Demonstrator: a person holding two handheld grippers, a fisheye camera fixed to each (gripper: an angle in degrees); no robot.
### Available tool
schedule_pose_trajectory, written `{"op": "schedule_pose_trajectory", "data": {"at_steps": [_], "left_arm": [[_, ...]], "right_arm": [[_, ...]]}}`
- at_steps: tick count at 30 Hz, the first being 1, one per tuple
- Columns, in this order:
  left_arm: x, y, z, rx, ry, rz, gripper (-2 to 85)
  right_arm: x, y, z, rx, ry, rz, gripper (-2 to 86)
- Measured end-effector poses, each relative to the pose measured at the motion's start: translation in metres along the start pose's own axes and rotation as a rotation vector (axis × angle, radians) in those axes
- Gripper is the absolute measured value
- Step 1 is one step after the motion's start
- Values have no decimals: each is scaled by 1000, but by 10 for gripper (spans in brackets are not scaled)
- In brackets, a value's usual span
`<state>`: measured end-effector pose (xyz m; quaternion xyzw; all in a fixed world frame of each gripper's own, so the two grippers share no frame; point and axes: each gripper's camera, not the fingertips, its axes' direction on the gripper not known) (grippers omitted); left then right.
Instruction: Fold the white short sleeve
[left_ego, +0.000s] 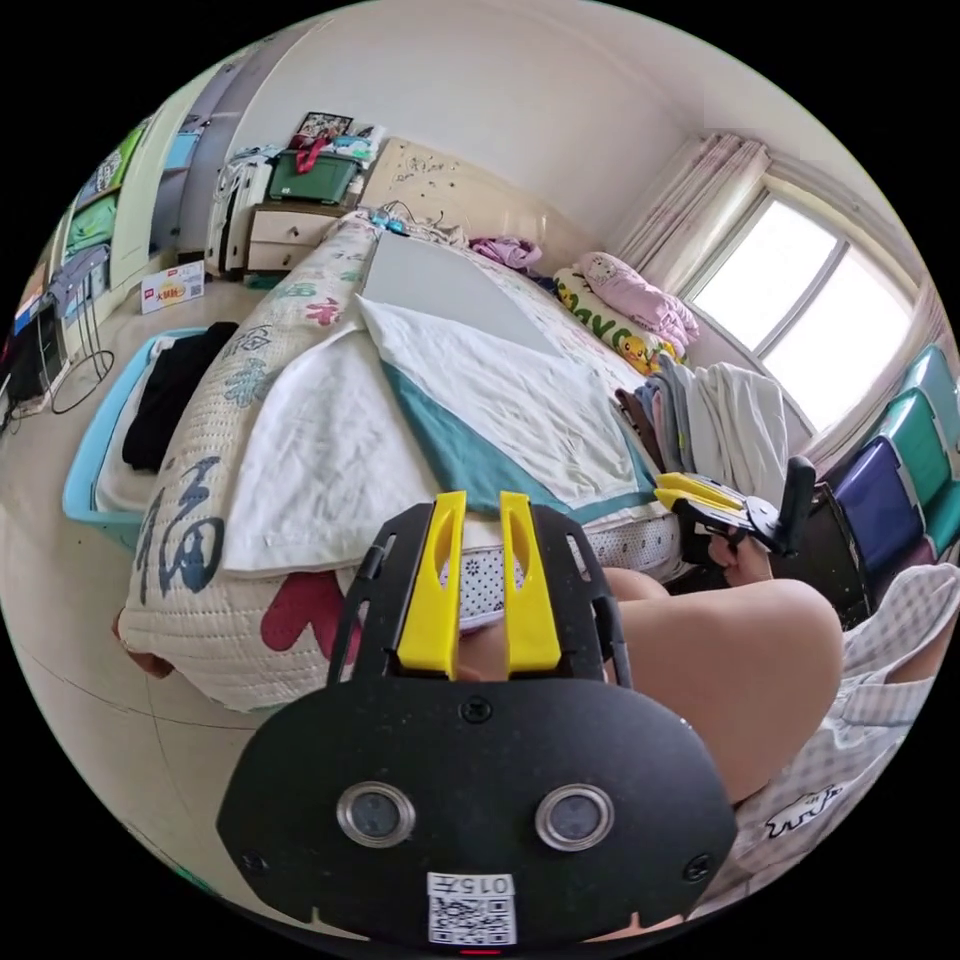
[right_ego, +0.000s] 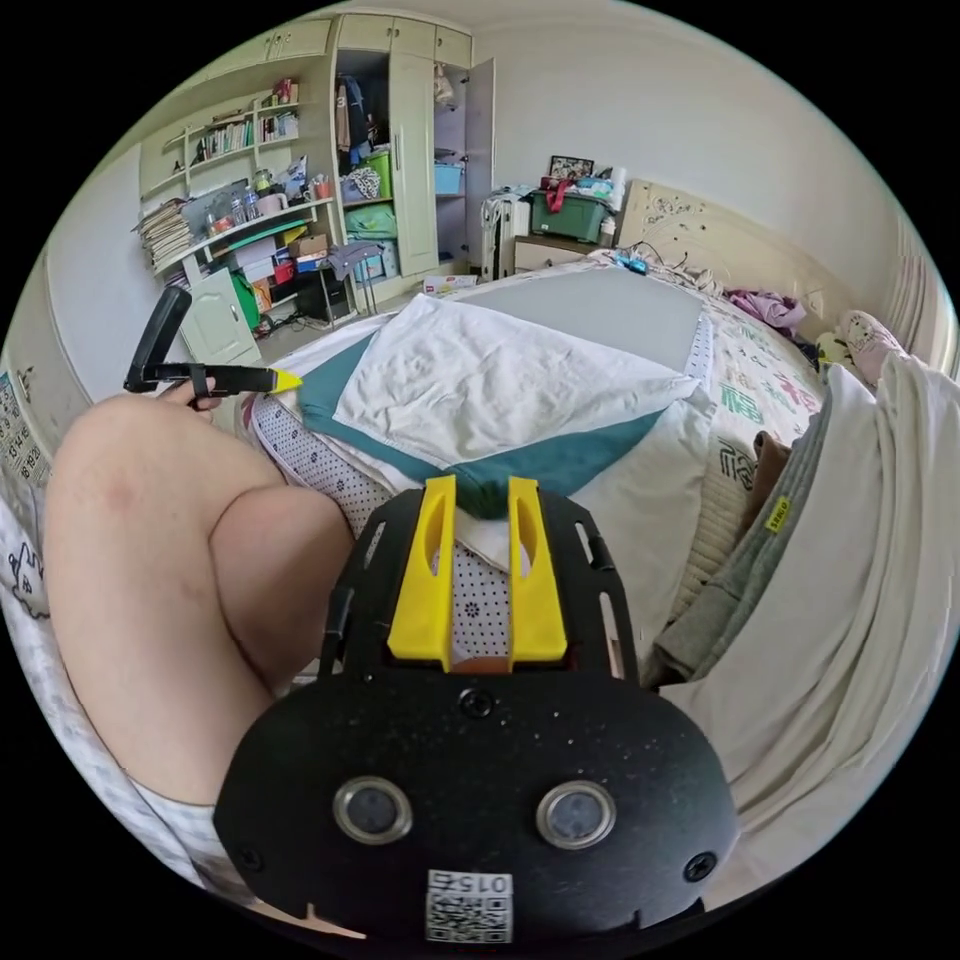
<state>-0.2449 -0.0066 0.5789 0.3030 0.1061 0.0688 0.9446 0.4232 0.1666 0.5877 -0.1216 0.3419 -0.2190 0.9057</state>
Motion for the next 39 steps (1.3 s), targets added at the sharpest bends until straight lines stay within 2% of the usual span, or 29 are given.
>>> {"op": "schedule_pose_trajectory", "data": {"at_steps": [4,9,15,19,24,26,30,33,35,39], "left_arm": [[-8,-6,15,-64,5,-3,-1],[-6,2,7,5,-88,22,-6],[1,-1,15,12,-69,40,20],[23,-15,32,-32,-72,166,66],[27,-26,69,-152,-164,191,66],[25,-31,73,-175,-150,183,67],[38,-54,68,-158,-122,223,70],[78,-99,76,-147,-116,361,73],[116,-138,99,-161,-41,462,76],[165,-187,146,-135,73,547,75]], "right_arm": [[5,8,7,-35,-2,31,50],[16,20,-2,-15,-29,54,43],[25,27,-10,33,-80,107,59],[43,43,-36,144,-147,195,71],[59,65,-59,109,17,284,82],[65,80,-65,68,124,347,94],[67,98,-70,80,168,397,93],[62,93,-61,19,215,349,94],[63,89,-55,-5,273,376,83],[97,96,-62,77,87,639,62]]}}
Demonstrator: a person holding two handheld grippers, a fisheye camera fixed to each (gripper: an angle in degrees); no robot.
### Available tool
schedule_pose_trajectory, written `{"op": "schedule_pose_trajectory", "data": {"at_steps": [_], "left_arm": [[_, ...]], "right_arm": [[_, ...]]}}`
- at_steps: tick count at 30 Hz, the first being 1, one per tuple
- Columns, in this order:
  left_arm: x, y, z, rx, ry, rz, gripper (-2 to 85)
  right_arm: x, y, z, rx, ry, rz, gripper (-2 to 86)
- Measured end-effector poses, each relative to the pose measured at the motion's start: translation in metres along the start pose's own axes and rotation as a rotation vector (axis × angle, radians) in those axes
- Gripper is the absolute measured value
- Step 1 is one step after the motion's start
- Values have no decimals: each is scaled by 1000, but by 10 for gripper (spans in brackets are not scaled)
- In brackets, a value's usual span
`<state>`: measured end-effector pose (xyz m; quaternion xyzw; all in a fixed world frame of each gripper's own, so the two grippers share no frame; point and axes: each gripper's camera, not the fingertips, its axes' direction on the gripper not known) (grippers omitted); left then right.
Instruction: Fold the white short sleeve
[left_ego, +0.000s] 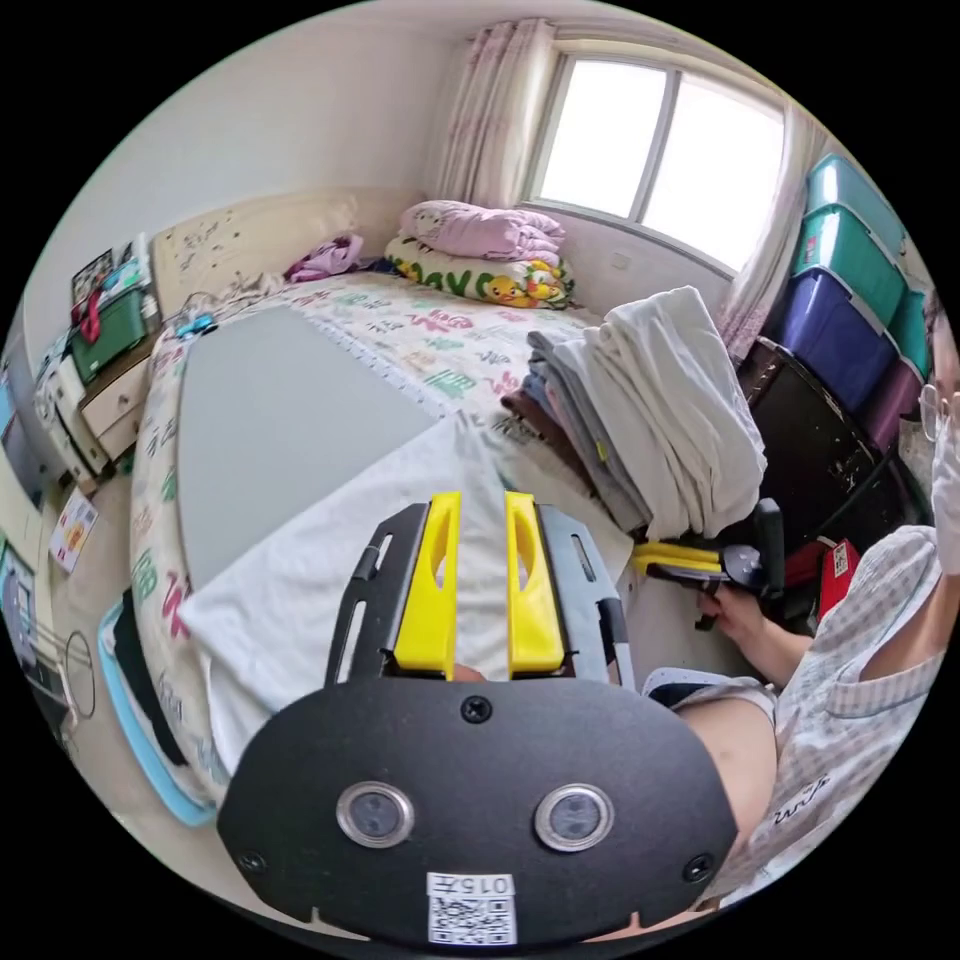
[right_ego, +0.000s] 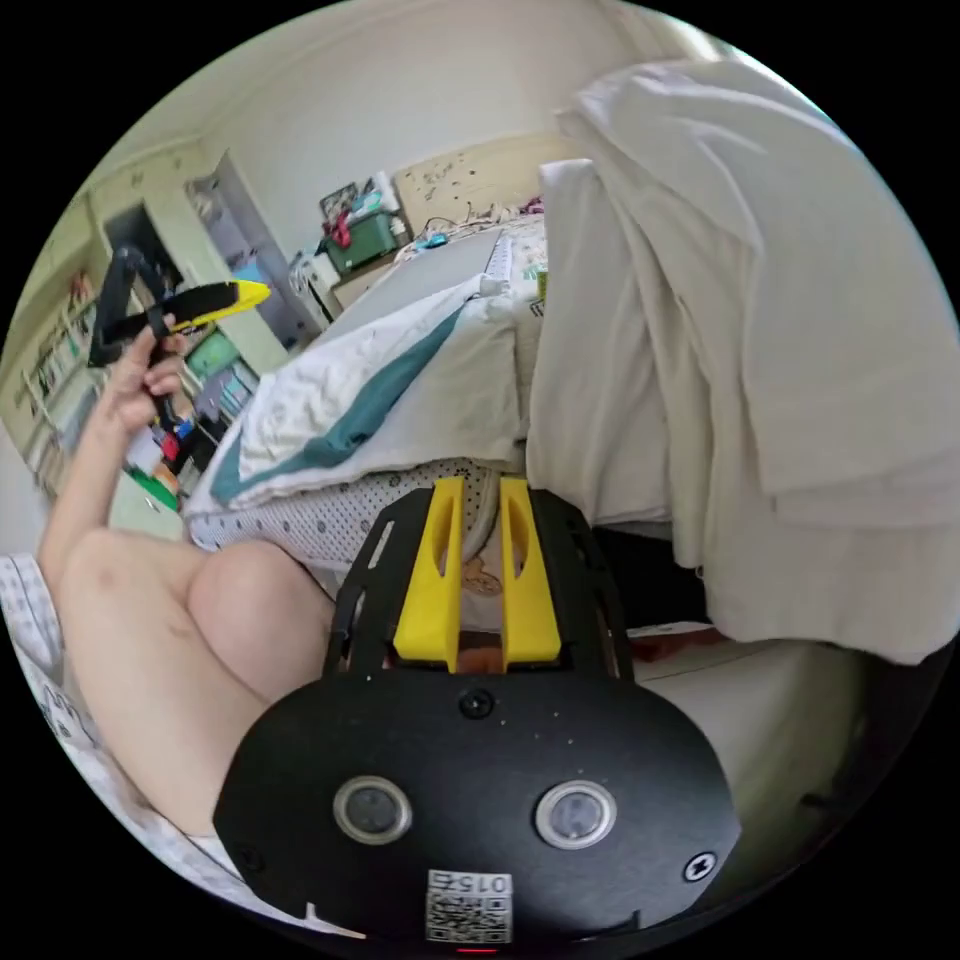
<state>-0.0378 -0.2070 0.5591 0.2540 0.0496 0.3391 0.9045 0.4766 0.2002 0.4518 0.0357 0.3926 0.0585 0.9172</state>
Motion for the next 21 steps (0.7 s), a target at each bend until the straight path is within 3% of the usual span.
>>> {"op": "schedule_pose_trajectory", "data": {"at_steps": [6,13,21], "left_arm": [[15,-101,113,-90,39,77,79],[1,-184,256,-253,10,-20,101],[3,-199,341,-393,-133,77,-1]], "right_arm": [[21,-4,-4,62,-129,164,73],[24,-13,-5,136,-152,212,87],[40,-14,-9,198,-190,216,3]]}}
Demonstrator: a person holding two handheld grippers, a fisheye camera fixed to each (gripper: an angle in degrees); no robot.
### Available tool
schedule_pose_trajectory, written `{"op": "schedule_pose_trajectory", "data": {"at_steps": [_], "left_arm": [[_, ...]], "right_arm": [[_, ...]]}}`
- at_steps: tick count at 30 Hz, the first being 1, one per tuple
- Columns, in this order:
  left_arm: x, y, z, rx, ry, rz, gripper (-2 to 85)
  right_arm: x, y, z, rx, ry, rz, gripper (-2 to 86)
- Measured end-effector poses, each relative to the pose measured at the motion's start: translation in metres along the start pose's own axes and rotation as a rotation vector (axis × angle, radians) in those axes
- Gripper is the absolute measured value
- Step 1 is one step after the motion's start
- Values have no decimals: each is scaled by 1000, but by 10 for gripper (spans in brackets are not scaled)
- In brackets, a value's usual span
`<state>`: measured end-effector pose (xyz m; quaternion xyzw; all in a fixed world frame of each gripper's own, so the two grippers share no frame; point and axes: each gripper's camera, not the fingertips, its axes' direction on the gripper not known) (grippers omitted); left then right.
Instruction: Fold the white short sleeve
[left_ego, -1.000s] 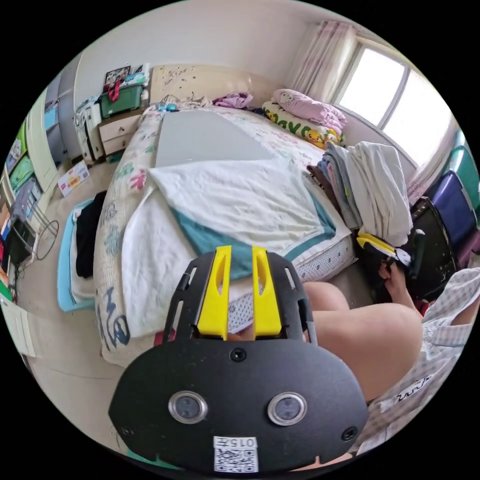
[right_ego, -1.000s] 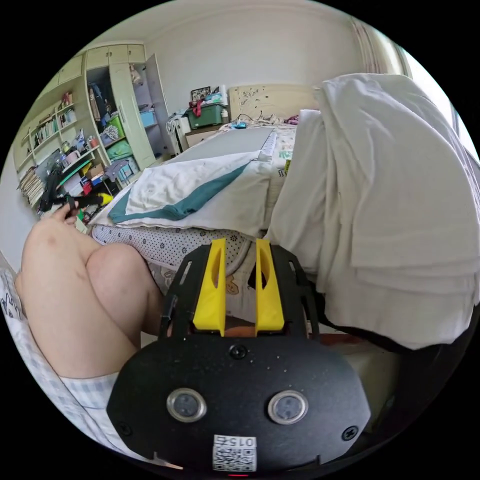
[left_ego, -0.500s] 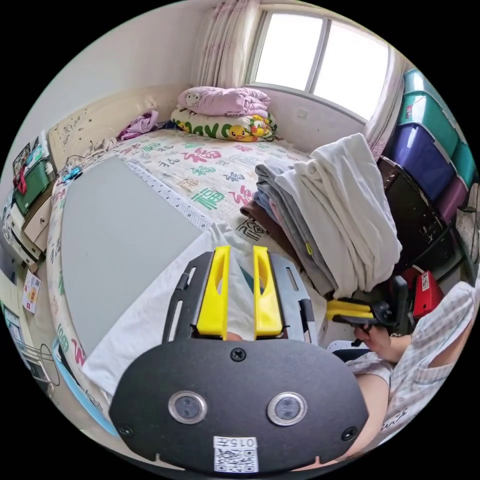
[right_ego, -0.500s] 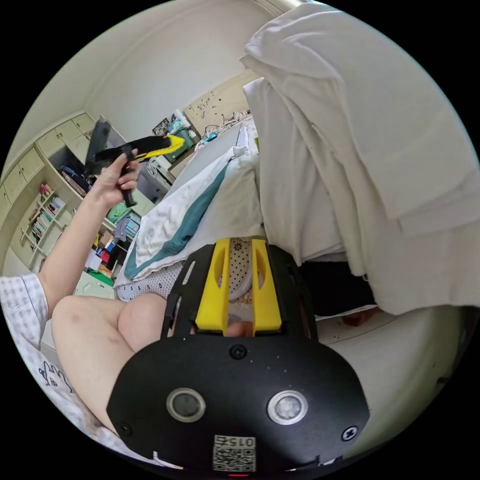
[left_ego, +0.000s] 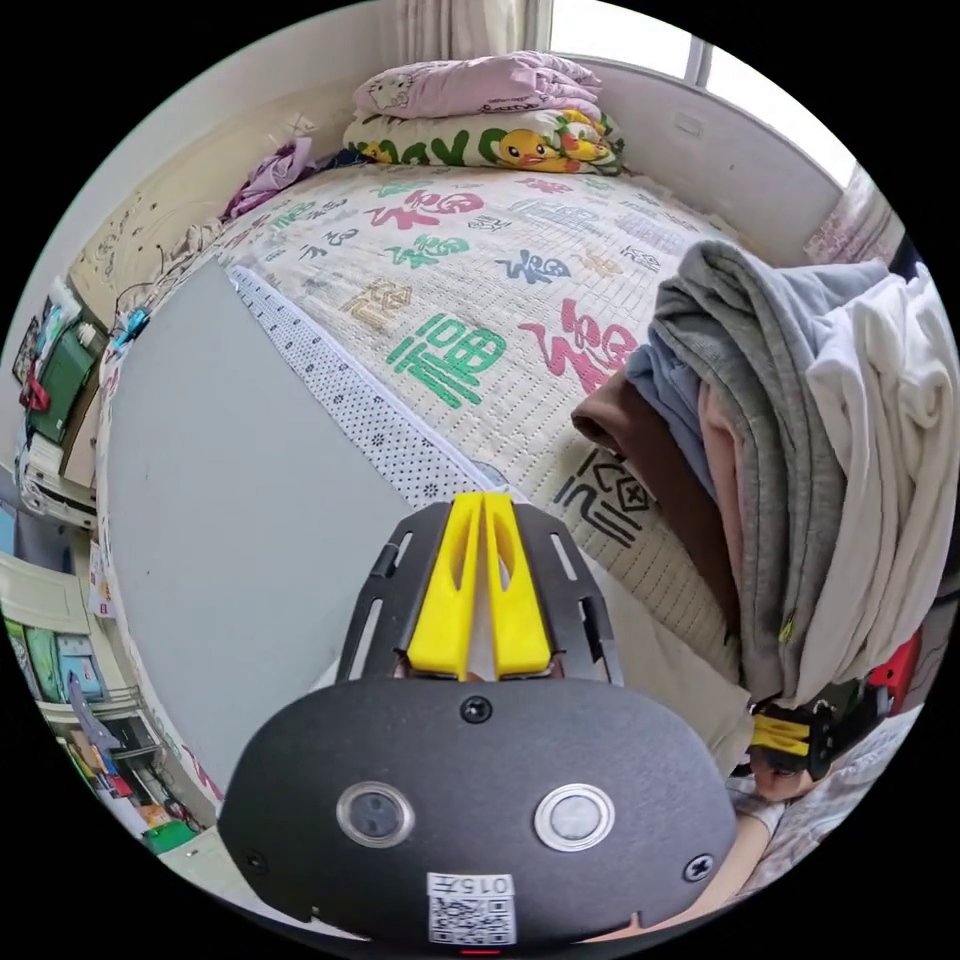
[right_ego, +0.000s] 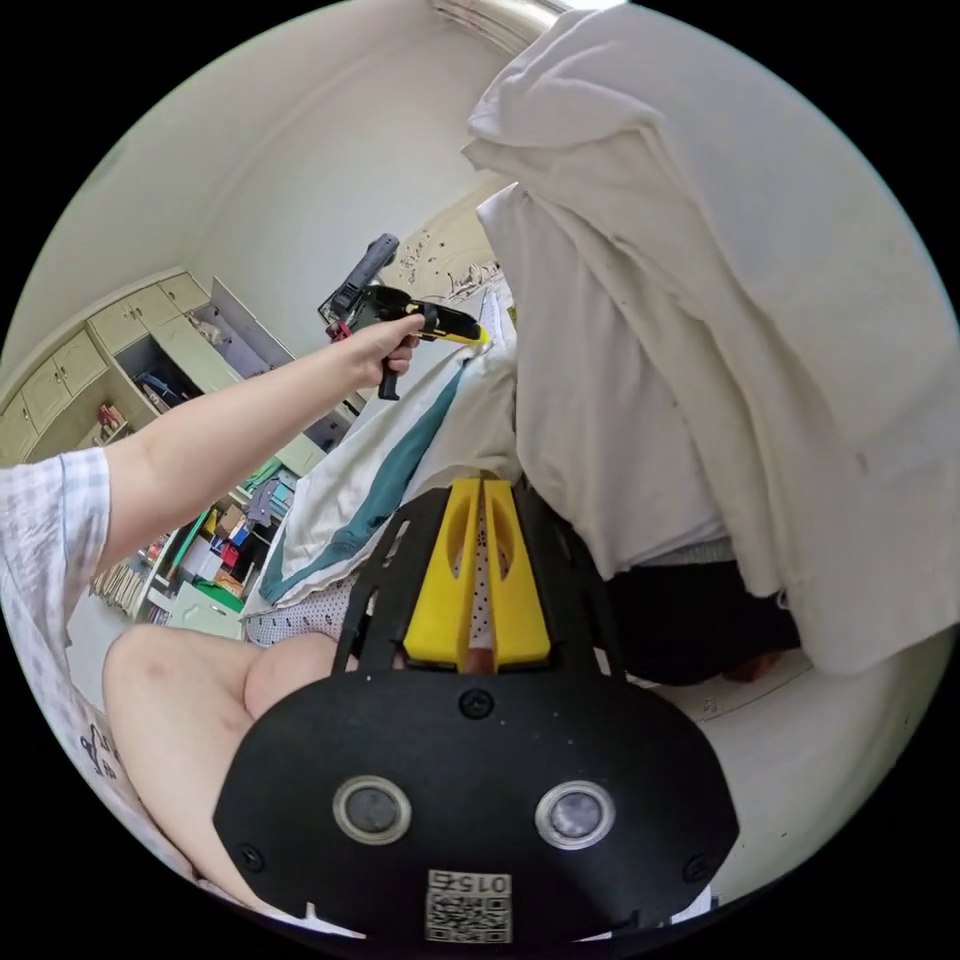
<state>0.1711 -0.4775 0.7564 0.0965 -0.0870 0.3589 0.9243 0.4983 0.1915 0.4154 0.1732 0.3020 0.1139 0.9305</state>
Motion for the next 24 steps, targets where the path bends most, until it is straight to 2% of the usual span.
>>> {"op": "schedule_pose_trajectory", "data": {"at_steps": [6,11,17,24], "left_arm": [[-14,12,-34,145,-4,-9,-7],[-39,22,-67,262,70,-91,0],[-25,14,-30,141,132,-33,81],[-14,-4,27,12,90,-14,91]], "right_arm": [[-8,-3,-21,79,25,-70,-5],[-17,-6,-40,91,66,-162,-6],[-12,-8,-39,66,76,-144,-5],[8,-6,-26,-56,139,-82,24]]}}
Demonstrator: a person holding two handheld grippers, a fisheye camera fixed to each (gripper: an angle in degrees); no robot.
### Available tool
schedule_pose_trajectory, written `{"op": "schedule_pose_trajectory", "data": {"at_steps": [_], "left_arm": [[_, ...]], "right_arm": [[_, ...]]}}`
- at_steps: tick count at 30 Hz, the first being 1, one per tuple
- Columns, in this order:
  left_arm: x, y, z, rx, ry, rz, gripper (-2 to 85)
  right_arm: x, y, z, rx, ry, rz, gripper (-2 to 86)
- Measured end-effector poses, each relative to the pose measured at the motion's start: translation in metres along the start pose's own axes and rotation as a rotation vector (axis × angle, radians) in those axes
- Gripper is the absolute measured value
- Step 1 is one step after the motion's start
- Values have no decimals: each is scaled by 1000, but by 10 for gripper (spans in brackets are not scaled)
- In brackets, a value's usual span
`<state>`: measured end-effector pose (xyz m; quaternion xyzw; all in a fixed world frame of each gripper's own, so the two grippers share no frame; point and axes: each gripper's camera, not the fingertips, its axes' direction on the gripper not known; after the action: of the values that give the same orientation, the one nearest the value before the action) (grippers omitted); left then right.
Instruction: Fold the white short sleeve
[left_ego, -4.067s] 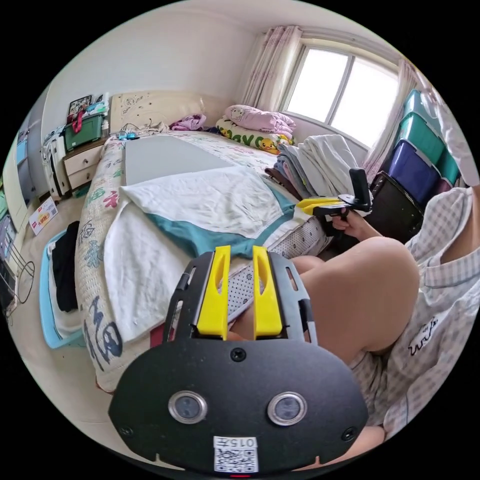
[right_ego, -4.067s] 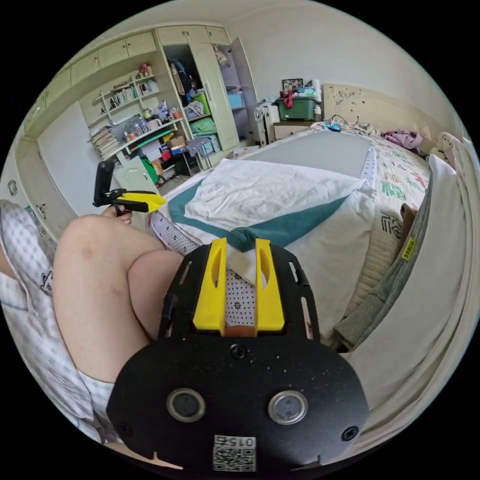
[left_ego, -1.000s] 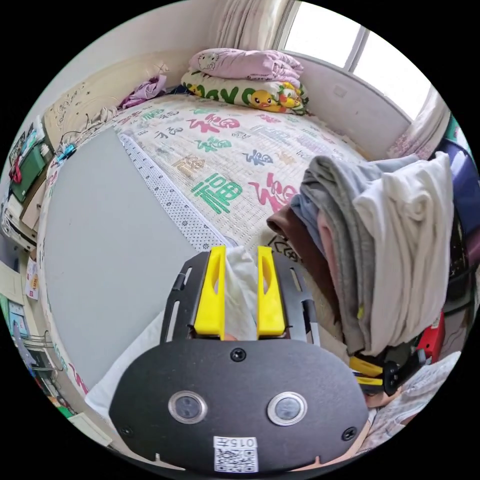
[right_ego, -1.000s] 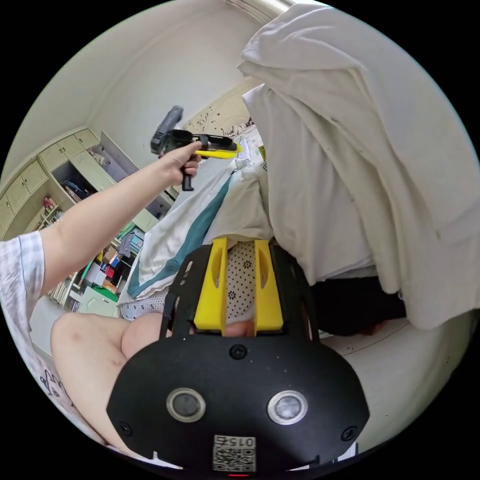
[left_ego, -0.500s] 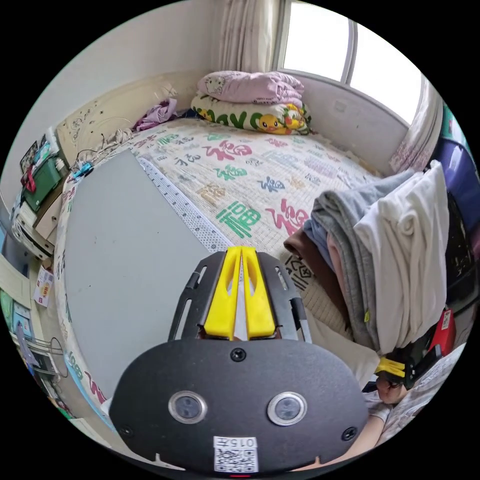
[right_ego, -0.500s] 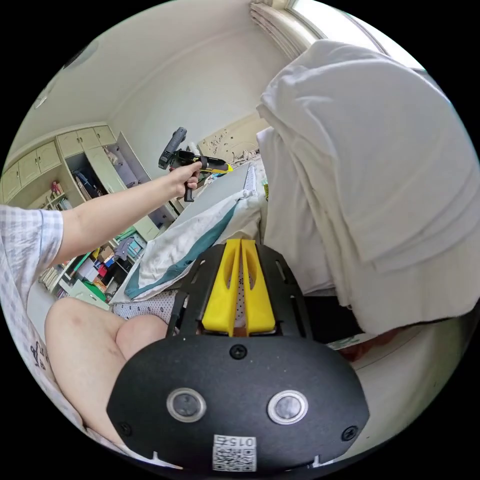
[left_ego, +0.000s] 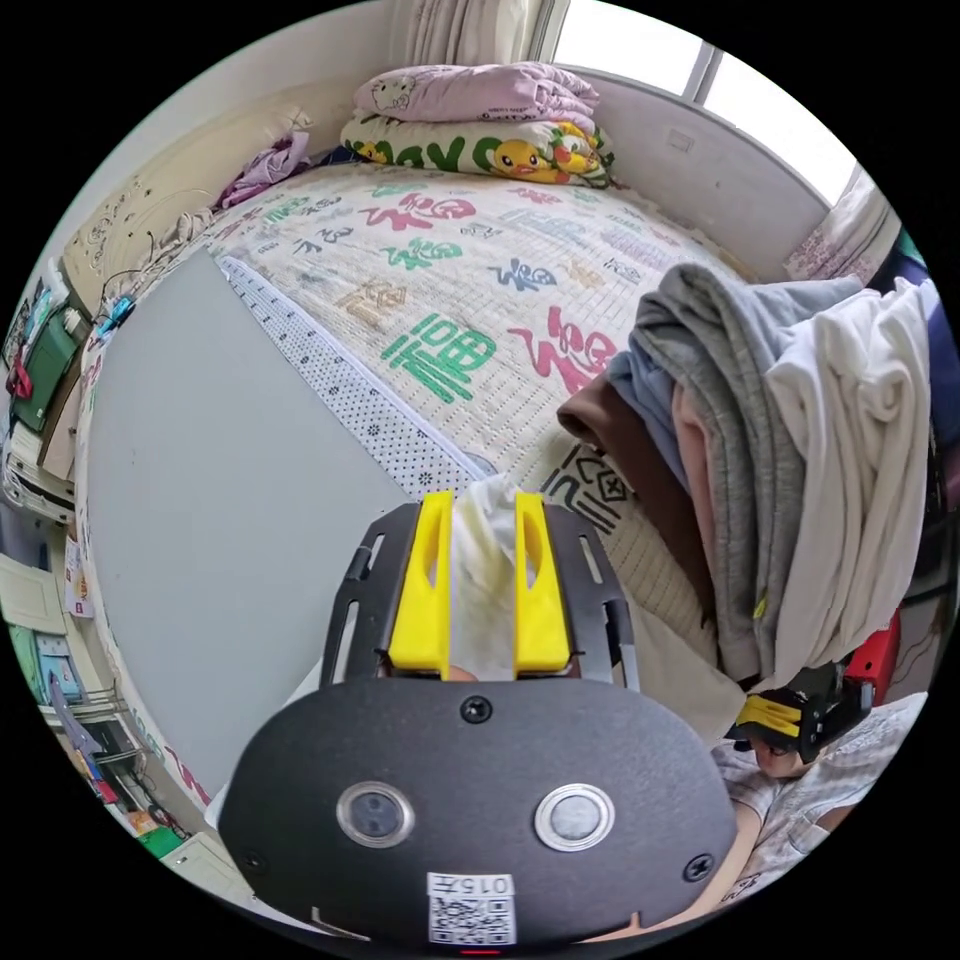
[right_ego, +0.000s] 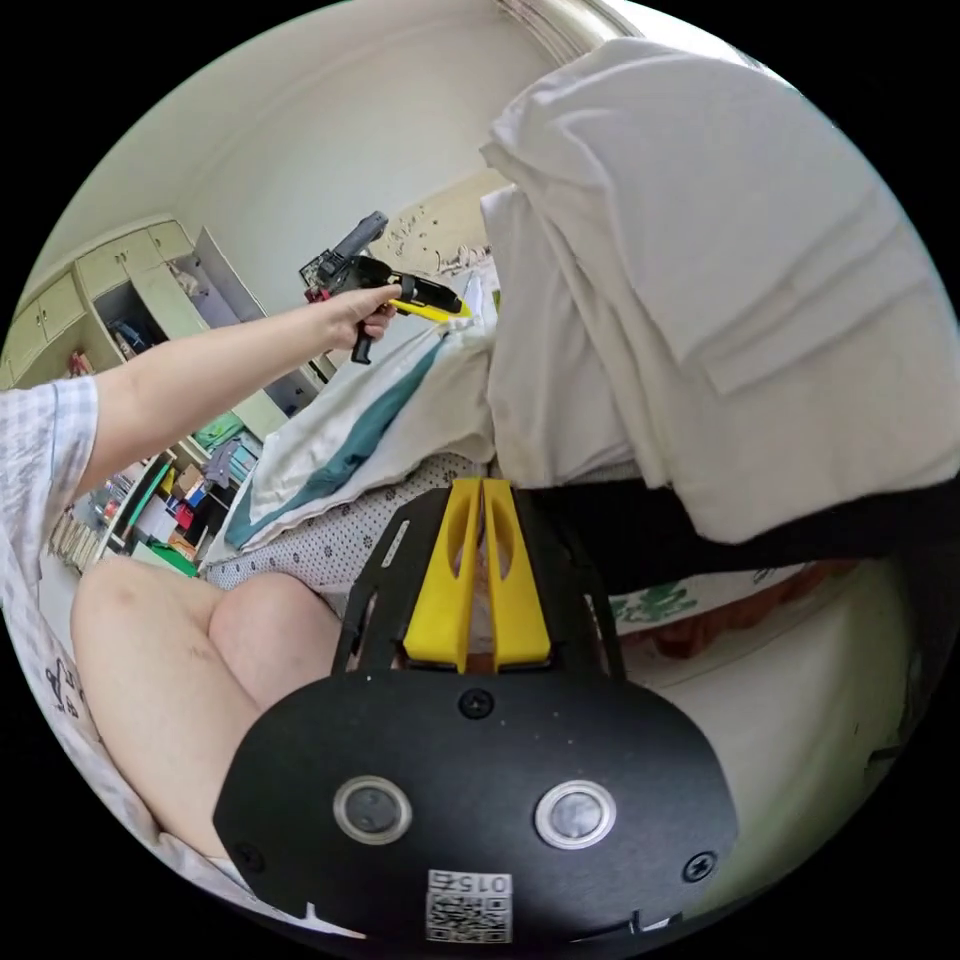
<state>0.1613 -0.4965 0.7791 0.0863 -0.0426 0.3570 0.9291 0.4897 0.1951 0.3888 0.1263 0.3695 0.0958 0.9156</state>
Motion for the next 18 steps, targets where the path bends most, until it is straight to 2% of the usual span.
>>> {"op": "schedule_pose_trajectory", "data": {"at_steps": [2,6,11,18], "left_arm": [[-1,-2,14,-20,3,1,85],[-1,-4,23,-23,-38,15,64],[-11,-2,22,2,-10,15,17],[-33,13,0,77,82,-7,5]], "right_arm": [[14,-7,8,-74,-46,68,53],[27,-20,8,-65,-105,126,70],[34,-44,17,-49,-186,207,97],[50,-51,15,-8,-278,280,114]]}}
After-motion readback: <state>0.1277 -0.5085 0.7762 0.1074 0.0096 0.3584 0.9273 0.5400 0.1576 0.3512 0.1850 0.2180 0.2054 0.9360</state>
